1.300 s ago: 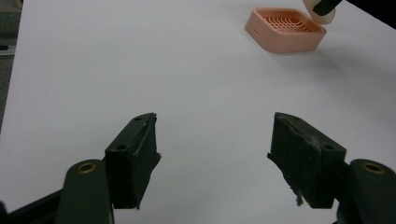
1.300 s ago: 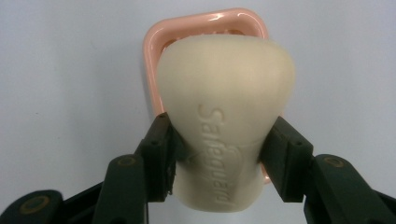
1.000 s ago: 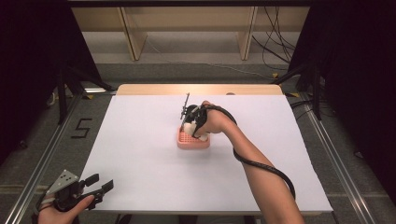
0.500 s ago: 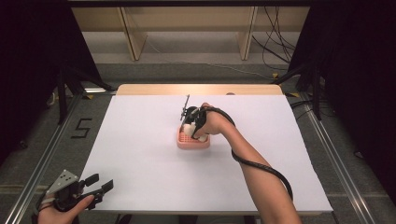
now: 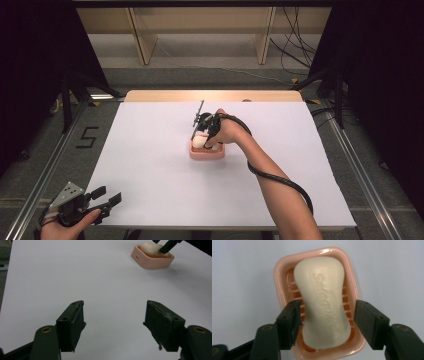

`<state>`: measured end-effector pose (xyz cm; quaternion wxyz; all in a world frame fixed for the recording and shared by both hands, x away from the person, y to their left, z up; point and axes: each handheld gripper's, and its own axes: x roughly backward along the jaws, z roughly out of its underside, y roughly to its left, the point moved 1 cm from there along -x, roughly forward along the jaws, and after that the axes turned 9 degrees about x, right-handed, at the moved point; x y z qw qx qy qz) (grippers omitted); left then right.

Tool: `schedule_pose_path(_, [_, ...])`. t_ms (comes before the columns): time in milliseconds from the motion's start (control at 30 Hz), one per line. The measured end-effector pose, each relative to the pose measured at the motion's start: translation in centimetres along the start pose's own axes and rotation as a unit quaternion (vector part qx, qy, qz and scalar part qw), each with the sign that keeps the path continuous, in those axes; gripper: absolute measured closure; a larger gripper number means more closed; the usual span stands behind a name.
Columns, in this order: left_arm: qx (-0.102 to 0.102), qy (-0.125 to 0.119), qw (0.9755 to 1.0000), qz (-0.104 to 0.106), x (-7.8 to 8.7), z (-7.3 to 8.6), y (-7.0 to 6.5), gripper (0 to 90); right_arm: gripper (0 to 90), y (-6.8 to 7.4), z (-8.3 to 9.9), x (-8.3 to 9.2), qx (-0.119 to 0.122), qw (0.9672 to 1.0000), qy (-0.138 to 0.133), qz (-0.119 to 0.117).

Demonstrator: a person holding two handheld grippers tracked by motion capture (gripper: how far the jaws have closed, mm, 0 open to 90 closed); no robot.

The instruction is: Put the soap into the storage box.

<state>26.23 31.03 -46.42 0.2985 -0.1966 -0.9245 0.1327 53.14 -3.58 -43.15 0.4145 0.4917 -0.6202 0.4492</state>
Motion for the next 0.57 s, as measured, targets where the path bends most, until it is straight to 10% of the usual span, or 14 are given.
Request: schedule_pose_path(567, [-0.002, -0.003, 1.0, 0.002, -0.2, 0.0, -0.1, 30.9, 32.4, 3.7, 5.8, 3.4, -0.069, 0.9959, -0.055, 0.02])
